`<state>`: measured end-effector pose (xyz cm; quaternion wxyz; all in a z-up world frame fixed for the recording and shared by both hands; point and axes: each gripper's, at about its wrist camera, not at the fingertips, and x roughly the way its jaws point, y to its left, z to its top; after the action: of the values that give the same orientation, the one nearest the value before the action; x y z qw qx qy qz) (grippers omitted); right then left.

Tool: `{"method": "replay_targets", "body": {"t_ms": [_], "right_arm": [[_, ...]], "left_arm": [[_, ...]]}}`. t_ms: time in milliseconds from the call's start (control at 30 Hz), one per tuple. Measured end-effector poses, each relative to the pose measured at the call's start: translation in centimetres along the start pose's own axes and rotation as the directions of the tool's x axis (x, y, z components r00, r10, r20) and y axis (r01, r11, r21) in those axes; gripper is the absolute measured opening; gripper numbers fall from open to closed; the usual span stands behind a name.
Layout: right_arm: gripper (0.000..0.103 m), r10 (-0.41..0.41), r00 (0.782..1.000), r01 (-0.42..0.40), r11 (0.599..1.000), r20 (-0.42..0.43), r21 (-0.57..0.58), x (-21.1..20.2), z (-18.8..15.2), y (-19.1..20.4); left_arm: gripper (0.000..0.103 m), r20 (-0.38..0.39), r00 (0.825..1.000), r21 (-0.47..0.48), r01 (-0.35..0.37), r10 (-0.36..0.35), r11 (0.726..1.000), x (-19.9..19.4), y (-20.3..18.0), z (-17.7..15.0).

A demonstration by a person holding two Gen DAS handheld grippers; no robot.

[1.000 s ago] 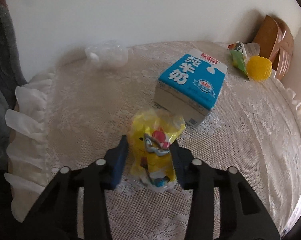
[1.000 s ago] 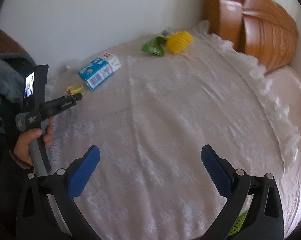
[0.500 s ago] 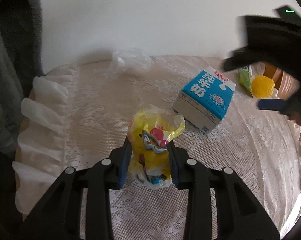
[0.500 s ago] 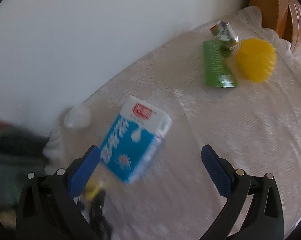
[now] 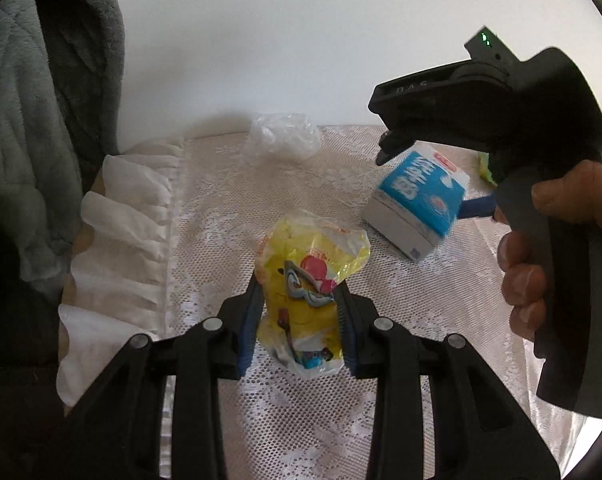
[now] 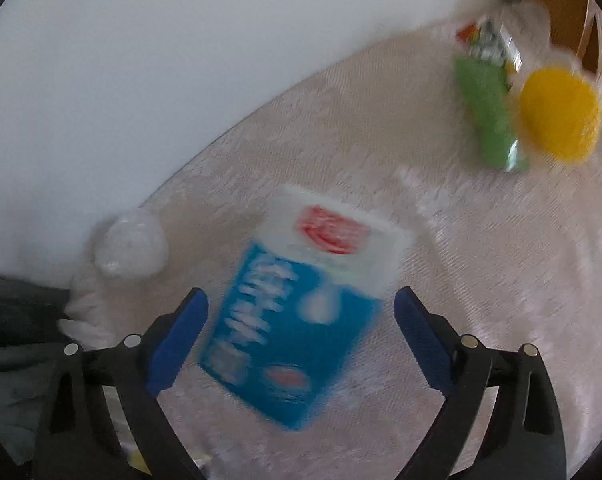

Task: Collect trash
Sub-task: 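Grasp the blue-white milk carton with the right tool while the left holds the wrapper, then carry the carton and wrapper over the green wastebasket and open both tools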

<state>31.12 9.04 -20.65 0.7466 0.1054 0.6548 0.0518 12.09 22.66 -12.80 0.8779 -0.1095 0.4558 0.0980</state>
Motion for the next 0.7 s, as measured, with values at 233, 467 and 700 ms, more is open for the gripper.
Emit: {"method": "replay_targets", "body": {"t_ms": [233,467,700], "right_arm": [[0.094,-0.019,1.0,0.019,1.0,-0.02,0.011,0.8,0.7,0.8],[0.077,-0.088,0.996,0.09,0.988,0.019,-0.124,1.0,0.4,3.7],[0.076,0.045,0.995,-0.025,0.978,0.09,-0.209,-4.0,-3.8,0.1]], "left_arm": [[0.033,-0.002,1.0,-0.012,0.0,-0.001,1.0,-0.1,0.6,0.0],[0.033,0.005,1.0,-0.026,-0.009,0.009,1.0,-0.4,0.9,0.0],[0.033,0.034,0.999,0.002,-0.009,0.009,1.0,-3.7,-0.1,-0.9]]}}
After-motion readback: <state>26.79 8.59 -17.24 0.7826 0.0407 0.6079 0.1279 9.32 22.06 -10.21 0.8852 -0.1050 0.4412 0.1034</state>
